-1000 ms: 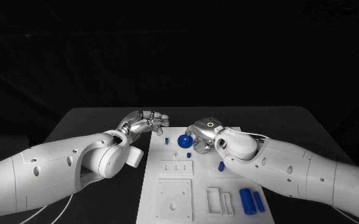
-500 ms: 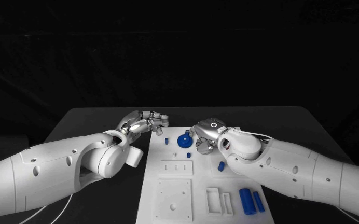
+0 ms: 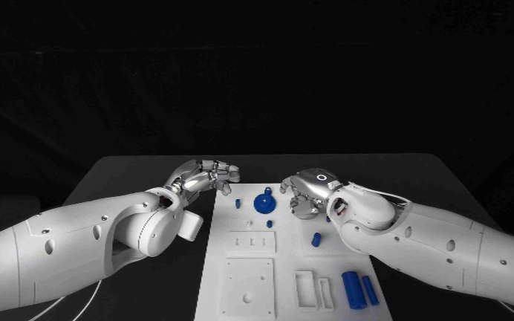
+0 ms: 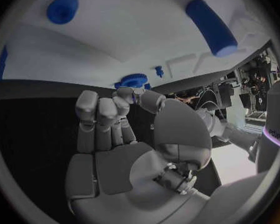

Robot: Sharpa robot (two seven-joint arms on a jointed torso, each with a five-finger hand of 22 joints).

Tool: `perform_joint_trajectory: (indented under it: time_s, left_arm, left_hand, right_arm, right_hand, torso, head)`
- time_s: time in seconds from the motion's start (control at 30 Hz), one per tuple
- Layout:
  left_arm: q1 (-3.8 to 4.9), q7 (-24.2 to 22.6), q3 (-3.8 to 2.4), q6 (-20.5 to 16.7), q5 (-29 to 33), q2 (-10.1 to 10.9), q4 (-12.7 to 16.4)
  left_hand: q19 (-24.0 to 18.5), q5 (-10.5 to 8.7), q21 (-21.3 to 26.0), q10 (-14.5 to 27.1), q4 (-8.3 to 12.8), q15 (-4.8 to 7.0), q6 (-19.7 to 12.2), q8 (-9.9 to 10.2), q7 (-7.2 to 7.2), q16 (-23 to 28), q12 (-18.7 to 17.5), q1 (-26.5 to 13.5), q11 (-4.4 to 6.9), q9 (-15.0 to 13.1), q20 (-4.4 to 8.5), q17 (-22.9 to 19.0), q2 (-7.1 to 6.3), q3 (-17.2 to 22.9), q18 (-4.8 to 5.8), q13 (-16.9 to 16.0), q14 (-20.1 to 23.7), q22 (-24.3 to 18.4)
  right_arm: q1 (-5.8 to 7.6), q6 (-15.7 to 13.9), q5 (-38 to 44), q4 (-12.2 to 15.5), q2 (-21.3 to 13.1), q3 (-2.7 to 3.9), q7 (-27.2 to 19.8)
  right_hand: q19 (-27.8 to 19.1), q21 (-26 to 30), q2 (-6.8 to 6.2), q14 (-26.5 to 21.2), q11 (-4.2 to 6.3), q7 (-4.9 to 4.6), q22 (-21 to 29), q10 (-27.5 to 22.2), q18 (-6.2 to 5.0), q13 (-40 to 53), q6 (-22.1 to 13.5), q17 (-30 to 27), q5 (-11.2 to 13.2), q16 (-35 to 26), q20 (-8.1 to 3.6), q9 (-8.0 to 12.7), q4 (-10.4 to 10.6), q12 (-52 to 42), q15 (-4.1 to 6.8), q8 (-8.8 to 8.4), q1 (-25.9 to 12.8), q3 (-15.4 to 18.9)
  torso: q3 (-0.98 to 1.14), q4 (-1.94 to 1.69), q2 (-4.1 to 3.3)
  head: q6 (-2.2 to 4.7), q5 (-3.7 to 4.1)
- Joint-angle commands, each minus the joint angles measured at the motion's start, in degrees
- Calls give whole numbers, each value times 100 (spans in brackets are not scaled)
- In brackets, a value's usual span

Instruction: Assemble the parts on the task board

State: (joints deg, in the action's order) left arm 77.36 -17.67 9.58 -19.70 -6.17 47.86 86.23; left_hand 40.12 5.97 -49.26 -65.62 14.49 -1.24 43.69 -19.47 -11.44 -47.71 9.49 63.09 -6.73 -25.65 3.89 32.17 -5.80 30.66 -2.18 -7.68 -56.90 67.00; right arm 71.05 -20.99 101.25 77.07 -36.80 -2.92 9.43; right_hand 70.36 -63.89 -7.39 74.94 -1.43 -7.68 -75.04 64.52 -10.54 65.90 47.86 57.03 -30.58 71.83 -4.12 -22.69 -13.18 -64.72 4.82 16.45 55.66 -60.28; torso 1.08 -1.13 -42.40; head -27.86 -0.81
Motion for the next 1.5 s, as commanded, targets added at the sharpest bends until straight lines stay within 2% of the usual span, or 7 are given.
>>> perform_joint_trajectory:
  time_s: [0.03, 0.17, 0.27, 0.5, 0.9, 1.03, 1.5]
  left_arm:
    - [5, -75, -5, 29, 1, -6, -11]
    - [5, -84, -5, 41, 1, -9, -55]
    - [4, -89, -4, 46, 1, -9, -83]
    - [3, -100, -4, 103, 1, -25, -102]
    - [2, -134, -3, 179, 6, -45, -96]
    - [1, -134, -3, 186, 6, -55, -107]
    - [0, -144, -3, 224, 6, -55, -124]
  left_hand:
    - [-49, -3, -39, 1, -27, -5, -38, 29, 9, -23, -34, -38, -34, -10, 47, -6, 4, 12, -75, -9, 30, -10]
    - [-51, -3, -40, 0, -26, -5, -37, 29, 9, -23, -34, -36, -34, -10, 47, -6, 3, 14, -76, -10, 30, -10]
    - [-52, -3, -41, -1, -23, -5, -35, 28, 10, -23, -33, -35, -34, -12, 47, -7, 2, 16, -76, -10, 31, -11]
    - [-63, -6, -44, -16, -22, -6, -19, 19, 16, -22, -25, -38, -30, -19, 45, -12, 8, 21, -74, -15, 37, -15]
    - [-79, -22, -50, -25, -20, -6, -7, 12, 21, -21, -21, -56, -27, -28, 42, -19, 4, 15, -71, -20, 43, -21]
    - [-83, -23, -50, -23, -17, -7, -8, 13, 22, -20, -22, -55, -27, -28, 42, -20, 2, 15, -71, -19, 46, -22]
    - [-97, -25, -52, -13, -12, -10, -16, 18, 20, -15, -28, -63, -31, -30, 40, -27, -1, 14, -68, -18, 56, -28]
  right_arm:
    - [29, -496, -690, 128, -188, 67, -417]
    - [76, -521, -1055, 246, -452, 126, -618]
    - [120, -455, -1435, 316, -675, 166, -783]
    - [176, -130, -2448, 200, -1097, 220, -1317]
    - [185, 345, -2939, -521, -1277, 219, -1820]
    - [176, 444, -2940, -706, -1261, 219, -1851]
    - [26, 699, -3018, -1043, -1105, 217, -1925]
  right_hand:
    - [55, -10, -125, 21, -5, -34, -22, -6, -446, -13, 24, 6, 241, -32, -35, -7, 76, -17, -1, 18, 47, 22]
    - [93, 5, -376, 33, -29, -60, 2, -5, -446, -19, 19, 9, 706, -45, -66, -18, 206, -25, -21, 26, 178, 221]
    - [134, -6, -627, 42, -65, -90, 8, -7, -446, -15, 12, 19, 1579, -41, -94, -36, 267, -42, -51, 40, 214, 643]
    - [44, 29, -759, 6, -69, -100, -1, -74, -446, -14, 37, 49, 2270, -59, -104, -76, 290, -58, -58, 79, 444, 1494]
    - [-158, 63, -648, -79, -71, -102, -51, -206, -446, -15, 18, 90, 2153, -104, -61, -102, 25, -67, -61, 80, 519, 2654]
    - [-195, 75, -602, -95, -73, -103, -55, -237, -446, -17, 4, 92, 2115, -118, -61, -100, -111, -66, -62, 69, 712, 2713]
    - [-248, 90, -575, -119, -84, -113, -62, -280, -446, -23, -16, 93, 2085, -146, -13, -91, -231, -67, -74, 47, 851, 2829]
  torso:
    - [2, 5, 5]
    - [11, 19, 13]
    - [23, 35, 23]
    - [40, 74, 47]
    - [84, 141, 78]
    - [88, 122, 65]
    - [80, 110, 69]
  head:
    - [29, 17]
    - [53, 26]
    - [56, 25]
    - [75, 76]
    - [85, 197]
    - [73, 269]
    - [12, 286]
